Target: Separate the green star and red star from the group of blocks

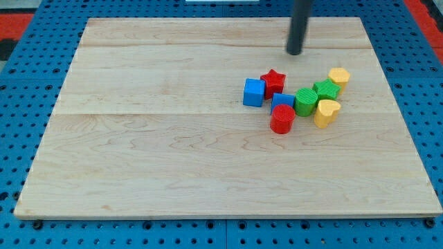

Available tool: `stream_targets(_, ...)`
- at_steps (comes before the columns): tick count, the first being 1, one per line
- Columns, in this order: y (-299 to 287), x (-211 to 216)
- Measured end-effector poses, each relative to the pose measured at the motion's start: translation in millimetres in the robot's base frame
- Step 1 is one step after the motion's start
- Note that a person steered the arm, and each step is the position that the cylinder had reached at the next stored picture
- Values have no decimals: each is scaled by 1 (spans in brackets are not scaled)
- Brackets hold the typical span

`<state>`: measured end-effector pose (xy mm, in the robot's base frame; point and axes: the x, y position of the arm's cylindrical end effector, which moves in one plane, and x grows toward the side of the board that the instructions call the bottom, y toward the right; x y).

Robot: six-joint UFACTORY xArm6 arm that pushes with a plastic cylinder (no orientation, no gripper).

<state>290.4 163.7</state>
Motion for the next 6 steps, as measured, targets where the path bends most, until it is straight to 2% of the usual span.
stream_targets(2, 64, -2)
stream_targets(3, 117, 19)
stream_targets(4, 125, 104)
stream_targets(5, 44, 126)
stream_targets(6, -35, 100)
